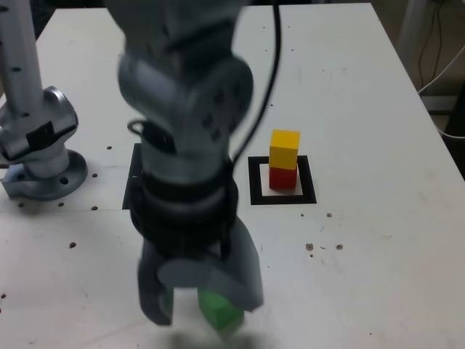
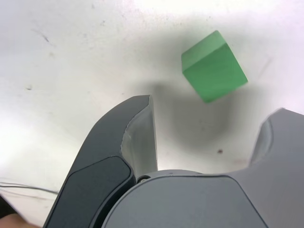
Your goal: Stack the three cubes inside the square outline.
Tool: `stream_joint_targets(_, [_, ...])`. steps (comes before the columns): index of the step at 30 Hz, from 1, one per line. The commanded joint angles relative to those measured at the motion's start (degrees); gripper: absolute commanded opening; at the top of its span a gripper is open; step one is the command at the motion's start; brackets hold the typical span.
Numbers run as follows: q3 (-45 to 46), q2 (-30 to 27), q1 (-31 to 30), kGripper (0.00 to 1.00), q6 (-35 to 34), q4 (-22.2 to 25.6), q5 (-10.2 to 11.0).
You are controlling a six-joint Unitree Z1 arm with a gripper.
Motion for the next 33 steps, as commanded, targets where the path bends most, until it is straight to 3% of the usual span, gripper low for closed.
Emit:
stream_joint_targets(1, [0.4, 0.9, 0.3, 1.0, -0.8, -0.7, 0.4])
stream_joint_targets(14, [6.1, 2.6, 7.5, 0.98, -3.0, -4.7, 2.6])
stream_joint_targets(33, [5.4, 4.3, 8.4, 0.9, -0.8, -5.5, -2.3])
